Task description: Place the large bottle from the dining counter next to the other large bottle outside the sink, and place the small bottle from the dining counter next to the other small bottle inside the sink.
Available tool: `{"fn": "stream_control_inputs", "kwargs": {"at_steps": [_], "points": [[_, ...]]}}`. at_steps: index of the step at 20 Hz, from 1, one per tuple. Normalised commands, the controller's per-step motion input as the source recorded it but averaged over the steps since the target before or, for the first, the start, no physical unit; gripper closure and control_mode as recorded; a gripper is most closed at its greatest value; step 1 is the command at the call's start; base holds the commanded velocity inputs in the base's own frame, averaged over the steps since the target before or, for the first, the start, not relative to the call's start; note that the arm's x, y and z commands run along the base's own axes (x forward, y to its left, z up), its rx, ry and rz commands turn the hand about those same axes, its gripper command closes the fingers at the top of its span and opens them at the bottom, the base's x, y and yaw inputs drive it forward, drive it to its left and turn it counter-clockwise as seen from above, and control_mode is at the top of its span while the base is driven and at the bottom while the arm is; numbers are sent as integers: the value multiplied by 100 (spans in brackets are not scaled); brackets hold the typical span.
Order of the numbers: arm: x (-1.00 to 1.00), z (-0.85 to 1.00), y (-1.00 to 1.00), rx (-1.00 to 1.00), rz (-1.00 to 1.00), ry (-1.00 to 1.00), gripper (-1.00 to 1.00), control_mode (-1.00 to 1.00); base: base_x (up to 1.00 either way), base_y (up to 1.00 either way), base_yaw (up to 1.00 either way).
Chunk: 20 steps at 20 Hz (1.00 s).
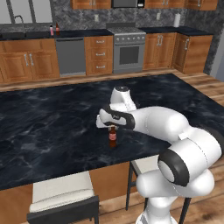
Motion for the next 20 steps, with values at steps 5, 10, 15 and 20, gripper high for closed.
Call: {"fn": "stream_control_inputs", "kwargs": {"at_steps": [5, 10, 15, 20], "points": [[-34, 56, -1, 0, 0, 3, 100, -100, 0, 0, 0], [-77, 24, -1, 0, 0, 0, 100, -100, 0, 0, 0], [-82, 20, -2, 0, 0, 0, 100, -100, 0, 0, 0], [-56, 29, -15, 0, 0, 0, 100, -100, 0, 0, 0]]}}
